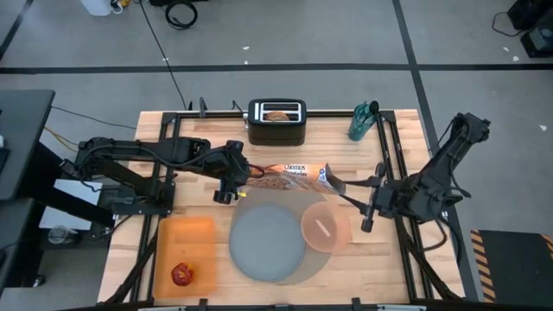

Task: Arrange a breakfast setting
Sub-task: Pour the cereal from the yellow cereal box into the orange bowl

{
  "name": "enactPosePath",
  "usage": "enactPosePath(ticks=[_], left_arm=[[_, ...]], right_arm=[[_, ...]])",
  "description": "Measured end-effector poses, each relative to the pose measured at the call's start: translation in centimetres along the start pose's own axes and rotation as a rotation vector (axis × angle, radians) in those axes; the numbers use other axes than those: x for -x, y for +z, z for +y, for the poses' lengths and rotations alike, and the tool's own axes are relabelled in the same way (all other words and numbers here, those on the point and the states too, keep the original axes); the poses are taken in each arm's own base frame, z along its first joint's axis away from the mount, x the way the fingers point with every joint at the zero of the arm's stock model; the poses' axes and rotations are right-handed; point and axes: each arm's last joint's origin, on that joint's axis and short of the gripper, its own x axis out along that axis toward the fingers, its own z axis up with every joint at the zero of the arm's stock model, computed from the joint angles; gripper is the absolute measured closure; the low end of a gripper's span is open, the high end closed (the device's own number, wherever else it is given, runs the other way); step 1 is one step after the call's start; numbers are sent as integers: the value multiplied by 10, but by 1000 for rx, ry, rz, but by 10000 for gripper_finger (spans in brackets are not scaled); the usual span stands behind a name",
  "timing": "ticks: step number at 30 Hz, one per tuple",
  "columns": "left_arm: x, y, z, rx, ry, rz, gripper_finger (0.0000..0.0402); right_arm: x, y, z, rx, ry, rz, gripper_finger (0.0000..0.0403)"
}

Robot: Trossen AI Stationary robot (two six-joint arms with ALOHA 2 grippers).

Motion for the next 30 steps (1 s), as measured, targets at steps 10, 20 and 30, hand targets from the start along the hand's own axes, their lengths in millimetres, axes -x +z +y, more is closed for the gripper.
enactPosePath(ticks=[10,20,30], left_arm=[[0,2,1,0,17,-23,189],[1,10,3,-46,35,-98,189],[1,11,3,-163,27,-108,189]], right_arm=[[-16,-9,10,58,-99,51,229],[-37,-11,8,-8,64,54,296],[-27,-6,5,-97,215,32,395]])
